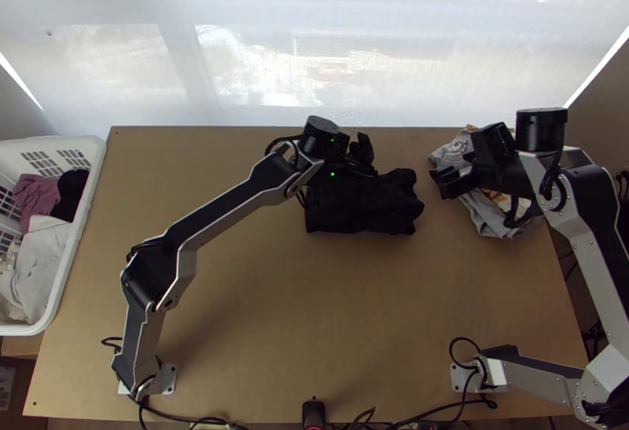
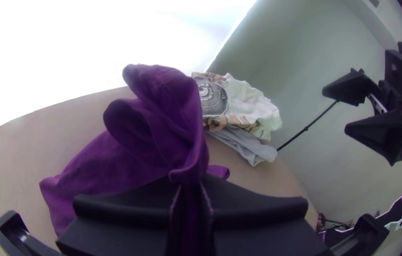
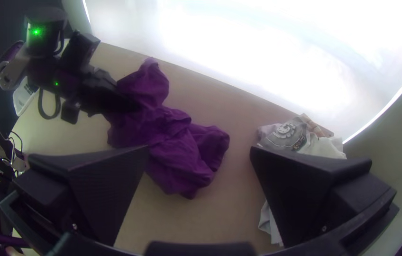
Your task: Fold the t-shirt
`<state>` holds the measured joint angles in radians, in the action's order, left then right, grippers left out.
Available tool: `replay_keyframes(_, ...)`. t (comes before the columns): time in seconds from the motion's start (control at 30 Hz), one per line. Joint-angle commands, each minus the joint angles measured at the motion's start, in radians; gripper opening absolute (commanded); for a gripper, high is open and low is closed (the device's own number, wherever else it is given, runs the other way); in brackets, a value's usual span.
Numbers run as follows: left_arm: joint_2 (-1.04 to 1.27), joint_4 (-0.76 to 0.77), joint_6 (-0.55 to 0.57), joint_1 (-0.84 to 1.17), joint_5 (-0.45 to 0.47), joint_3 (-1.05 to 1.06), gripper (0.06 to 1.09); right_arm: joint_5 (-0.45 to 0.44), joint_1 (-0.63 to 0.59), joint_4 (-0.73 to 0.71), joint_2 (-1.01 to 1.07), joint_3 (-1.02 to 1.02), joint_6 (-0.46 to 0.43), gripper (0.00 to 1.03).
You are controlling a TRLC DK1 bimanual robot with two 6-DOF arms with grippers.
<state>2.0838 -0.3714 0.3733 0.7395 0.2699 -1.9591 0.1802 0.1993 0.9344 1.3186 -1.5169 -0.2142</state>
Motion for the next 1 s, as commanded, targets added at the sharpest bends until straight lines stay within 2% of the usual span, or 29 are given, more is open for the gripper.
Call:
replay_keyframes(0.0, 0.05, -0.009, -0.056, 0.052, -0.07, -0.061, 0.09, -0.001, -0.017, 0.004, -0.042, 0.024, 0.004, 0.98)
replay_keyframes(0.43, 0.217, -0.003, 0.001, 0.124, -0.1, -0.299, 0.09, -0.001, -0.041, 0.034, -0.096, 0.061, 0.013, 0.98)
replay_keyframes(0.97, 0.335, 0.04, 0.012, 0.147, -0.123, -0.305, 0.09, -0.001, -0.075, 0.066, -0.154, 0.109, 0.018, 0.98)
